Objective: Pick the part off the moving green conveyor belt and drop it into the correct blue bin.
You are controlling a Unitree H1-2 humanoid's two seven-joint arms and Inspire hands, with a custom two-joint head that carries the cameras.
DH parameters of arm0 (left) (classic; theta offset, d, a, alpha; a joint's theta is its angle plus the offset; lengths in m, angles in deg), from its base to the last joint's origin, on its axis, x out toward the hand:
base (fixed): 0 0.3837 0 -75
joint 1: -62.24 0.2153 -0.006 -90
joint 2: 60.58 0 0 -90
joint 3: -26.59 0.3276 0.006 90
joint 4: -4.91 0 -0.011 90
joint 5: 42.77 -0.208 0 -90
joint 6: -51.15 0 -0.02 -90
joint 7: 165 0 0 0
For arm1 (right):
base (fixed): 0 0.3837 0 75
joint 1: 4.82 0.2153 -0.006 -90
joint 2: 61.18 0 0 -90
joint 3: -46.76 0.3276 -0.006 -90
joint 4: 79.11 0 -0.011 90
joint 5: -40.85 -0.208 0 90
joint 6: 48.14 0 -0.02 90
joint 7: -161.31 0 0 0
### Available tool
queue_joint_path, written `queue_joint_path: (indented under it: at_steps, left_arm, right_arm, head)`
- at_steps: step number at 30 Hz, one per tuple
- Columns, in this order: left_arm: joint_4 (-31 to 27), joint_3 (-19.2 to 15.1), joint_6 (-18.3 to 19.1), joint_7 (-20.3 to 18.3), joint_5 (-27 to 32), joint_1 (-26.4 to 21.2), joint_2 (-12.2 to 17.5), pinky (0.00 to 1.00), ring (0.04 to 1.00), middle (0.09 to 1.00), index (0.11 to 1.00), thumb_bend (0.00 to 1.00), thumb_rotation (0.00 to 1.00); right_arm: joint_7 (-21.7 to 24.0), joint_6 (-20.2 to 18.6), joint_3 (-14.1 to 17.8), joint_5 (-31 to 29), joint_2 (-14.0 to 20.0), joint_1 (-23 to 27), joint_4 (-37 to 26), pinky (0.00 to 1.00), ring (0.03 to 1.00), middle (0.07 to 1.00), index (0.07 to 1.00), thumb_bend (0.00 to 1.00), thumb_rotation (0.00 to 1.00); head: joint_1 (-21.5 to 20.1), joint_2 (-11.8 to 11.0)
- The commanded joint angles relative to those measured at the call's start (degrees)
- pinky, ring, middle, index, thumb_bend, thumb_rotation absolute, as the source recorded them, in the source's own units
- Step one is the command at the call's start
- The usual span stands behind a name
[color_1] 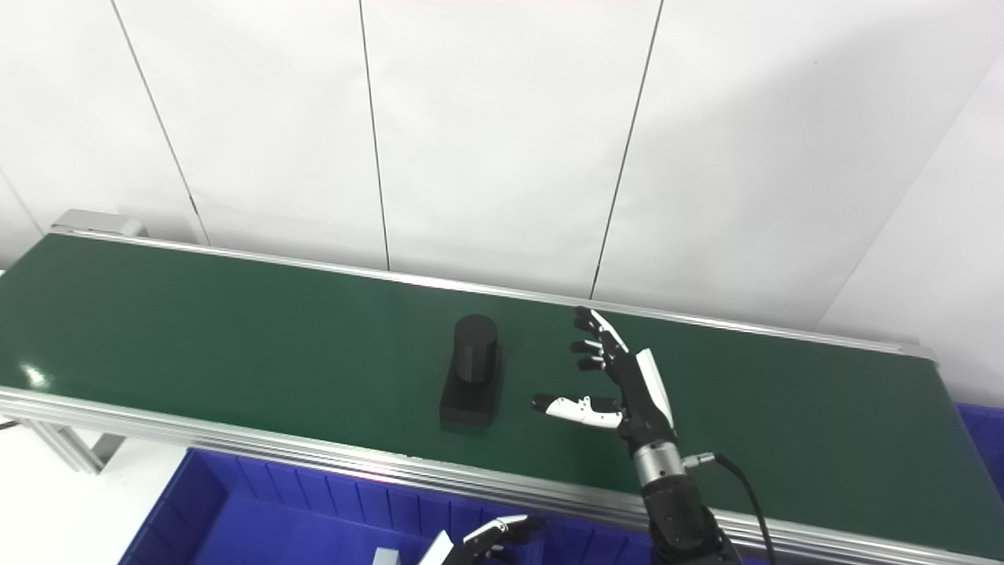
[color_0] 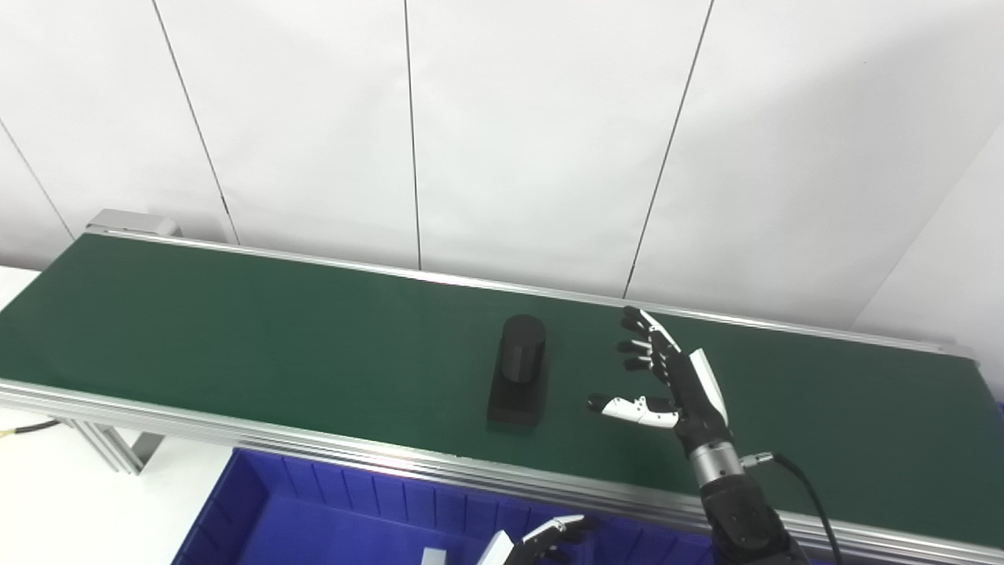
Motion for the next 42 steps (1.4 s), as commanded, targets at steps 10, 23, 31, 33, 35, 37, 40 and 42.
queue_joint_path:
  at_steps: [10,23,31,33,35,37,40,42]
  left_arm:
    - [-1.6,-0.4,-2.1,-0.1,0.8,-0.1,-1.1,0.69,0.797,0.842,0.787,0.78,0.78]
    - [-2.1,-1.0,-2.1,-1.9,1.8,0.5,-1.0,0.69,0.797,0.839,0.783,0.79,0.77]
    - [-2.0,-1.3,-2.1,-2.2,1.0,0.6,-1.1,0.69,0.793,0.835,0.785,0.79,0.78]
    - [-1.8,-1.3,-2.1,-2.2,0.9,0.4,-1.3,0.69,0.79,0.832,0.783,0.79,0.78]
    - [-1.6,-1.3,-2.1,-2.1,0.9,0.3,-1.5,0.69,0.787,0.829,0.781,0.79,0.78]
    - [-1.5,-1.2,-2.1,-2.0,0.8,0.2,-1.6,0.68,0.787,0.828,0.78,0.79,0.78]
    - [-1.5,-1.2,-2.1,-1.8,0.7,0.1,-1.6,0.68,0.783,0.825,0.777,0.78,0.78]
    - [-1.6,-1.2,-2.1,-1.7,0.6,0.1,-1.6,0.68,0.78,0.823,0.776,0.78,0.78]
  right_arm:
    - [-3.7,1.9,-0.1,0.7,0.3,5.5,2.6,0.67,0.78,0.888,0.937,0.98,0.4]
    - [-8.4,1.6,0.9,5.0,-1.1,8.1,6.4,0.67,0.791,0.896,0.934,0.94,0.4]
    - [-10.2,-1.7,1.6,7.4,-1.6,9.5,7.3,0.66,0.789,0.904,0.914,0.93,0.37]
    - [-10.5,-3.2,1.5,8.3,-1.4,9.7,7.2,0.65,0.788,0.905,0.9,0.94,0.37]
    - [-10.3,-4.0,1.4,8.6,-1.3,9.8,7.1,0.64,0.785,0.899,0.887,0.94,0.37]
    - [-10.6,-5.2,0.9,10.0,-1.1,9.7,6.6,0.62,0.776,0.888,0.874,0.95,0.38]
    - [-11.2,-6.6,0.1,12.2,-0.9,9.7,5.9,0.6,0.754,0.864,0.849,0.96,0.39]
    - [-11.5,-7.0,-0.4,13.3,-0.9,9.7,5.7,0.6,0.751,0.857,0.842,0.96,0.39]
  head:
    - [0.3,-0.2]
    - [0.2,0.0]
    - [0.0,0.0]
    - [0.1,0.0]
    - [0.2,-0.1]
    - [0.2,0.0]
    - [0.2,0.0]
    - [0.3,-0.1]
